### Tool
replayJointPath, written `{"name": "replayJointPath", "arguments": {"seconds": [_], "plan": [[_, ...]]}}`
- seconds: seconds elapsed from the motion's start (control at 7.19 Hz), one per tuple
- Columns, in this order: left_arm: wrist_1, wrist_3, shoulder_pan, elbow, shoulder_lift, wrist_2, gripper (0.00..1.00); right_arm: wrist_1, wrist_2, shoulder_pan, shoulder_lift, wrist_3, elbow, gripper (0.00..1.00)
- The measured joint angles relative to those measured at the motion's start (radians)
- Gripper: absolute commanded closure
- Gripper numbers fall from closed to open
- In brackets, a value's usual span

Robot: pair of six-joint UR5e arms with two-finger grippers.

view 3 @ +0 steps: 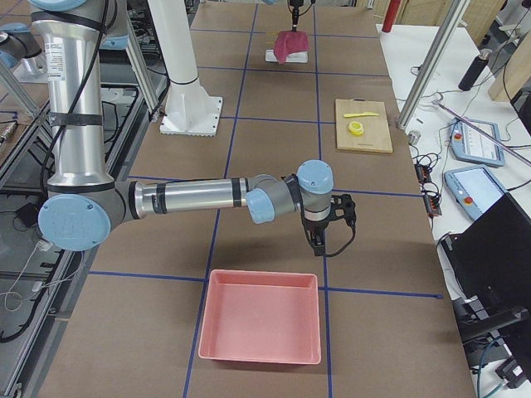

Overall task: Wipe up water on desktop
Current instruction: 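Lift the pink cloth with the left gripper while the right arm moves in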

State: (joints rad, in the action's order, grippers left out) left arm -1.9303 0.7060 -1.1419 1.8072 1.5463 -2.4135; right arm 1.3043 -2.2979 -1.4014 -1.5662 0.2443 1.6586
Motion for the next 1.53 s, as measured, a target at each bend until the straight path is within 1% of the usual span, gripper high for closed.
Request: {"name": "replayJointPath", "arguments": {"seconds": [0.14,0.42,0.56,0.7,0.84,1.11,1.25,1.53], "plan": [[0.004,0.001,-0.004,0.01,-0.001,-0.013,1.0,0.0,0.0,0.0,0.0,0.001,0.0,0.0],[0.035,0.001,-0.017,0.049,0.002,-0.075,1.0,0.0,0.001,0.001,0.0,0.001,0.001,0.0],[0.068,0.001,-0.028,0.079,0.008,-0.09,1.0,0.0,0.001,0.001,0.0,0.002,0.001,0.0],[0.127,0.001,-0.039,0.117,0.028,-0.099,1.0,0.0,0.001,0.001,0.002,0.002,0.001,0.0],[0.2,0.001,-0.048,0.148,0.072,-0.105,1.0,0.0,0.001,0.001,0.004,0.003,0.001,0.0],[0.325,0.019,-0.054,0.172,0.196,-0.108,1.0,0.0,-0.008,0.017,0.018,0.003,0.001,0.0],[0.362,0.075,-0.052,0.169,0.272,-0.108,1.0,0.0,-0.018,0.037,0.034,0.014,0.002,0.0],[0.384,0.251,-0.039,0.147,0.424,-0.108,1.0,-0.001,-0.025,0.105,0.1,0.11,0.006,0.0]]}}
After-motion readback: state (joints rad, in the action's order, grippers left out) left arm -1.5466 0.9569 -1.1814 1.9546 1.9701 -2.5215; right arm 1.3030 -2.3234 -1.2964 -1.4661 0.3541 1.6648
